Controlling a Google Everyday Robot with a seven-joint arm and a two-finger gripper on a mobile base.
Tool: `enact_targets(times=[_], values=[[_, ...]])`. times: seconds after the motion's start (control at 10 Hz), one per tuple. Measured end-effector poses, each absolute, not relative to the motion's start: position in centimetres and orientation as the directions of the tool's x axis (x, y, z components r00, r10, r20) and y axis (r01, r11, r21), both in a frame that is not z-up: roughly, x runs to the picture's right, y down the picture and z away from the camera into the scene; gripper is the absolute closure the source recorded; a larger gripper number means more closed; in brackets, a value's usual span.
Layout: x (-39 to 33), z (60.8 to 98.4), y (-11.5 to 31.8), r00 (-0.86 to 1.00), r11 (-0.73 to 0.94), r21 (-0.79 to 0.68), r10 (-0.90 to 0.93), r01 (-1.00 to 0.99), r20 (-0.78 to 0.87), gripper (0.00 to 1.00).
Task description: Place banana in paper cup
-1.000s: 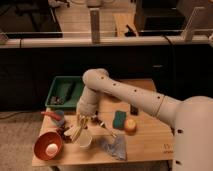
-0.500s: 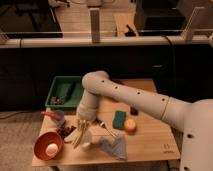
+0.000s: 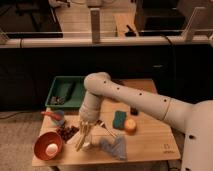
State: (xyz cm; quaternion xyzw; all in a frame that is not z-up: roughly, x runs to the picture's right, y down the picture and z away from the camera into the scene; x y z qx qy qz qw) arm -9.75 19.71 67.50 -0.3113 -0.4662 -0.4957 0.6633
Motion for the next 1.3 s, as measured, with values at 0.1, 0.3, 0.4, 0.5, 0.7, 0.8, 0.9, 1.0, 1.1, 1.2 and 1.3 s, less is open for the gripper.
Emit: enact_targets(times=[0.1, 0.3, 0.4, 0.5, 0.7, 0.8, 0.9, 1.0, 1.1, 1.2, 1.3], values=[[-9.3, 67.6, 19.8, 0.081, 0.321, 0.044, -0.364, 0.946, 0.928, 0.55], [-8.6, 67.7, 19.7, 0.077, 0.363, 0.07, -0.376, 0.929, 0.923, 0.33], [-8.8, 67.7, 19.5, 0.064, 0.359, 0.085, -0.385, 0.929, 0.921, 0.25], [-9.0, 67.8, 19.4, 0.054, 0.352, 0.095, -0.389, 0.931, 0.92, 0.21], [-8.9, 67.9, 19.4, 0.058, 0.342, 0.084, -0.384, 0.936, 0.922, 0.2], [-9.2, 67.9, 19.4, 0.055, 0.338, 0.083, -0.38, 0.937, 0.923, 0.2], [-9.5, 67.9, 19.4, 0.05, 0.334, 0.085, -0.376, 0.939, 0.925, 0.2], [-9.7, 68.0, 19.5, 0.045, 0.332, 0.087, -0.37, 0.939, 0.928, 0.2], [-9.8, 68.1, 19.5, 0.053, 0.334, 0.078, -0.365, 0.939, 0.929, 0.2], [-9.9, 68.2, 19.5, 0.065, 0.336, 0.065, -0.361, 0.94, 0.93, 0.2], [-10.0, 68.2, 19.4, 0.086, 0.343, 0.047, -0.361, 0.938, 0.928, 0.2]])
